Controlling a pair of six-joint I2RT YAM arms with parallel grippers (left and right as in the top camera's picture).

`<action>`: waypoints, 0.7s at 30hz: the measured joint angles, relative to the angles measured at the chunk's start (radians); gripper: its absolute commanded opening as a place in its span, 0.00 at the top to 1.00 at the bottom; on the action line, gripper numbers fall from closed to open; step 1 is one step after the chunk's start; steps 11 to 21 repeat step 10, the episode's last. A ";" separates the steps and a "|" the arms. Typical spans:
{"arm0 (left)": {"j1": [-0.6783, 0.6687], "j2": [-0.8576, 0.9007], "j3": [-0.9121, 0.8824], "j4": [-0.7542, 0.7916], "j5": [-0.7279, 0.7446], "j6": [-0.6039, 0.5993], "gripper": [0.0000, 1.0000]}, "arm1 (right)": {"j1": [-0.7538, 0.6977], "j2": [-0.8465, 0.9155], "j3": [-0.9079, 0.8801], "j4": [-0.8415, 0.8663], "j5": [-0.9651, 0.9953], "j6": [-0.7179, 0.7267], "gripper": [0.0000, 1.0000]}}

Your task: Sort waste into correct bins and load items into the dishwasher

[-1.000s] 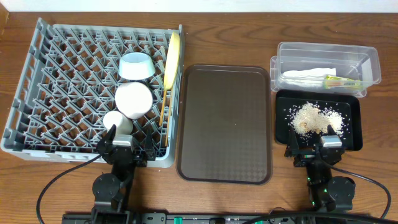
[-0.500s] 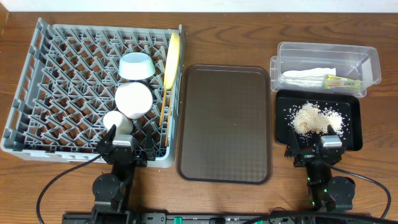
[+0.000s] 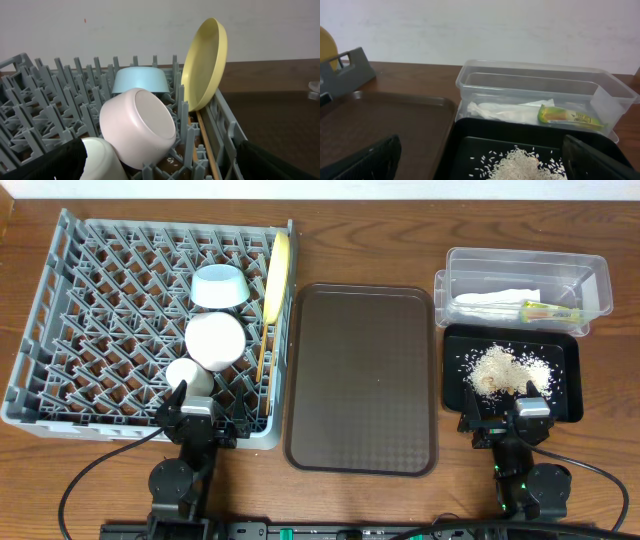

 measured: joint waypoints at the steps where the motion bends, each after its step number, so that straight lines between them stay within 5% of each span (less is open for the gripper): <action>1: 0.000 0.000 0.000 0.000 0.000 0.000 0.02 | 0.000 0.000 0.000 0.000 0.000 0.000 0.01; 21: 0.000 0.000 0.000 0.000 0.000 0.000 0.02 | 0.000 0.000 0.000 0.000 0.000 0.000 0.01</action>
